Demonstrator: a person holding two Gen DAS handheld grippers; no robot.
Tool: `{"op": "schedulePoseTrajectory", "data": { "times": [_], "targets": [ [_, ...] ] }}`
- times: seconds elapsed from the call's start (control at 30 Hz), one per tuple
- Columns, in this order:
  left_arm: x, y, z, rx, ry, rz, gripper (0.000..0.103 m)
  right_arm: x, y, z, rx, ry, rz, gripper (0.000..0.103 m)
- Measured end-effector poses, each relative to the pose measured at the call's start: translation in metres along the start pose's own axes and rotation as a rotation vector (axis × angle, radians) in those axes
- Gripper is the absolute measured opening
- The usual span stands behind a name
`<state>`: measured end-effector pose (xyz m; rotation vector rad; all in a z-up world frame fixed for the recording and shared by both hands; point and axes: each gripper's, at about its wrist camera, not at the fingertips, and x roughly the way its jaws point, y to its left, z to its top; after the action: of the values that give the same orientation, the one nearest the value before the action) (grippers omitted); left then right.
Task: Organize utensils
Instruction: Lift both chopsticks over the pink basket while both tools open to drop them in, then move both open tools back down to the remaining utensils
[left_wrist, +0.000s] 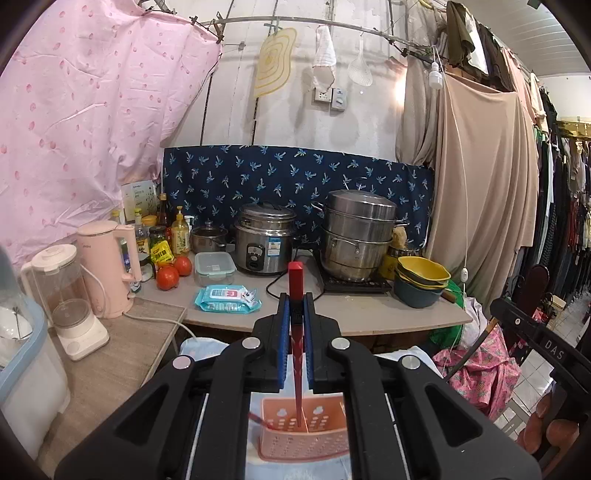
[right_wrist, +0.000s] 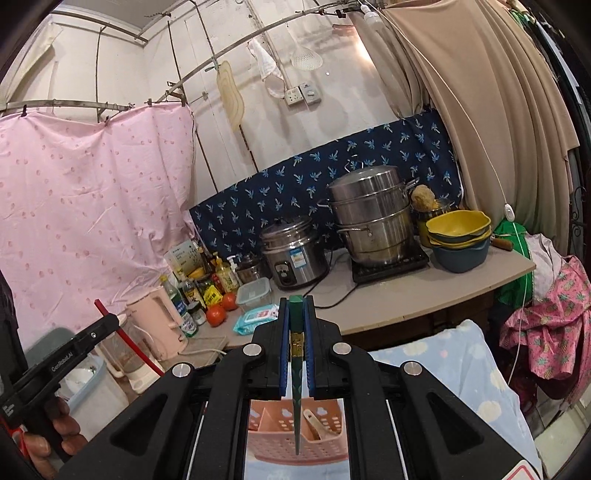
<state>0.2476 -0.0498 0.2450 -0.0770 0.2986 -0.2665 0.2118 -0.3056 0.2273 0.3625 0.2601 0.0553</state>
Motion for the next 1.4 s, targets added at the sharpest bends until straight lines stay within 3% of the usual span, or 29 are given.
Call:
{"op": "schedulePoseTrajectory", "data": {
  "times": [0.2,0.47,0.87,0.97,1.03,1.13,1.4],
  "targets": [
    [0.035,0.008,-0.006,-0.011,0.033,0.012,0.007,0.037,0.001,0.001,0.039,0.012,0.022,0.007],
    [0.069,0.016,-0.038,-0.018,0.119,0.018,0.007,0.078,-0.003,-0.044,0.025,0.124,-0.001,0.007],
    [0.088,0.024,-0.061,-0.04,0.18,0.033,0.007,0.1,-0.013,-0.079,0.022,0.214,-0.028,0.009],
    [0.088,0.025,-0.063,-0.044,0.186,0.047,0.012,0.098,-0.014,-0.082,0.024,0.212,-0.044,0.02],
    [0.086,0.027,-0.064,-0.049,0.183,0.057,0.026,0.095,-0.017,-0.081,0.037,0.204,-0.046,0.029],
    [0.08,0.029,-0.063,-0.054,0.169,0.071,0.038,0.088,-0.02,-0.079,0.05,0.193,-0.047,0.034],
    [0.056,0.031,-0.071,-0.067,0.178,0.072,0.038,0.058,-0.016,-0.086,0.027,0.192,-0.06,0.034]
  ]
}}
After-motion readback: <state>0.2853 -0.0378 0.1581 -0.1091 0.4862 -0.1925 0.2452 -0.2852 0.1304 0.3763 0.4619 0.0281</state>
